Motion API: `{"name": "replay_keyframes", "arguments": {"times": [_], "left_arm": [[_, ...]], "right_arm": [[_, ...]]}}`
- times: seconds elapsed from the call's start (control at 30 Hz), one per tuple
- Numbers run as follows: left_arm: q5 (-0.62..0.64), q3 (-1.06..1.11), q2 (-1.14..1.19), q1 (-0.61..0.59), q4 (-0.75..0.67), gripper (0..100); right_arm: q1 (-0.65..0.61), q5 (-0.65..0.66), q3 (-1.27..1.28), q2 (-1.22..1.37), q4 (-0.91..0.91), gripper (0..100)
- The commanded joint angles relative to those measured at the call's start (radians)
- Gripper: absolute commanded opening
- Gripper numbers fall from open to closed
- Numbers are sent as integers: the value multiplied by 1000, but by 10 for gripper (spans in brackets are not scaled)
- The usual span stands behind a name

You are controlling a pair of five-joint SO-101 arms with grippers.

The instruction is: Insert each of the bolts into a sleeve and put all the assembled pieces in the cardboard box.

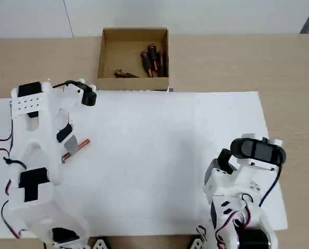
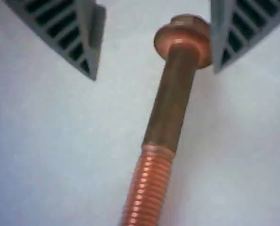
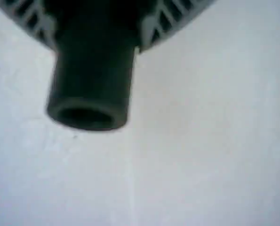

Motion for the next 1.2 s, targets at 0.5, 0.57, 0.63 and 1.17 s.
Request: {"name": "replay_keyframes", "arguments": {"times": [0.5, 0.57, 0.63, 1.17], "left_arm": [[-5, -39, 163, -8, -37, 51], [-5, -39, 180, -8, -35, 21], [-5, -39, 186, -8, -26, 5], [48, -33, -227, 152, 55, 5]], "right_arm": [[1, 12, -6, -10, -27, 3], [1, 12, -6, -10, -27, 3], [1, 12, -6, -10, -27, 3], [1, 12, -6, -10, -27, 3]]}}
